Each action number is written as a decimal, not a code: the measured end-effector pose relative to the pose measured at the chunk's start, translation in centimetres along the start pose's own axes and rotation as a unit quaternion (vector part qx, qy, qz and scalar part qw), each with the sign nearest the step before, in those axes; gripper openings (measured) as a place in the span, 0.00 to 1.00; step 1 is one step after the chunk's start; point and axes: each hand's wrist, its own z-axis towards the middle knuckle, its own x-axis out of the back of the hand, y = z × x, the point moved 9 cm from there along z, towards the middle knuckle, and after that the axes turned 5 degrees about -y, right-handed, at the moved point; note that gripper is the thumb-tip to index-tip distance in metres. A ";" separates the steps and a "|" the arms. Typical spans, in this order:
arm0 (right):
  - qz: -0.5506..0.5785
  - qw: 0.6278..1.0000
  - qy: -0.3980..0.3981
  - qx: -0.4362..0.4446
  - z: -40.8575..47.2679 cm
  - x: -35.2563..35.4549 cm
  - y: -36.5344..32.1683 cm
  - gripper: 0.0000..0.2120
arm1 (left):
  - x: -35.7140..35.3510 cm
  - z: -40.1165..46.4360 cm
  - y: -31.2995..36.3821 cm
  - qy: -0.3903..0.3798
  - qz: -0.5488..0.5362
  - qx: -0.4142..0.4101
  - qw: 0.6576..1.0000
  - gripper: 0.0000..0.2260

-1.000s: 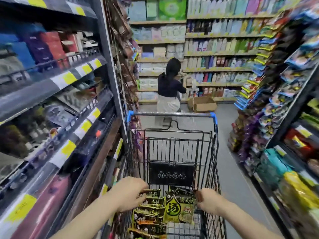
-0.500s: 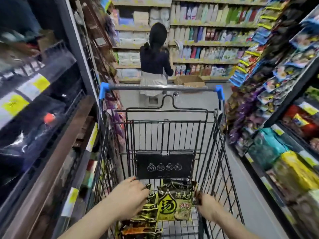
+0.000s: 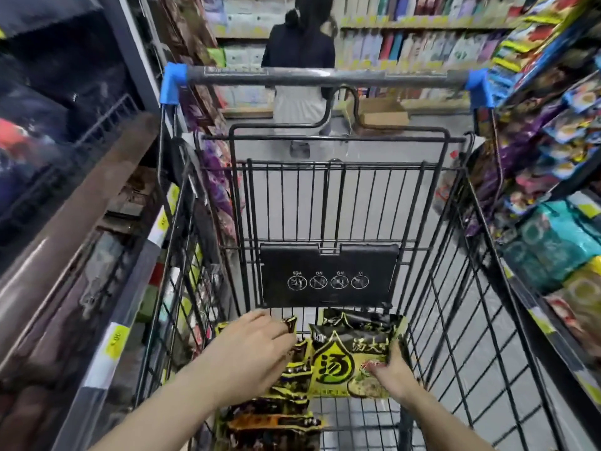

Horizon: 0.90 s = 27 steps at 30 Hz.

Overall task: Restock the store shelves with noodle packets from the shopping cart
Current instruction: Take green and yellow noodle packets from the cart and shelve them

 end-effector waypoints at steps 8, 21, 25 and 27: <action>0.058 0.995 0.076 -0.016 1.6 -0.2 1.0 0.32 | -0.6 -0.1 -0.4 0.001 -0.030 0.013 0.999 0.16; -0.060 0.971 0.184 0.141 -8.7 5.7 -6.6 0.12 | -0.9 2.0 -0.1 -0.031 -0.016 0.052 0.998 0.14; -0.004 0.962 0.203 0.184 -12.5 10.0 -9.6 0.13 | -1.5 3.8 -0.9 -0.064 -0.084 0.136 0.985 0.16; 0.012 0.959 0.198 0.200 -14.0 11.8 -11.4 0.08 | -3.3 4.7 -1.4 -0.098 -0.148 0.190 0.966 0.19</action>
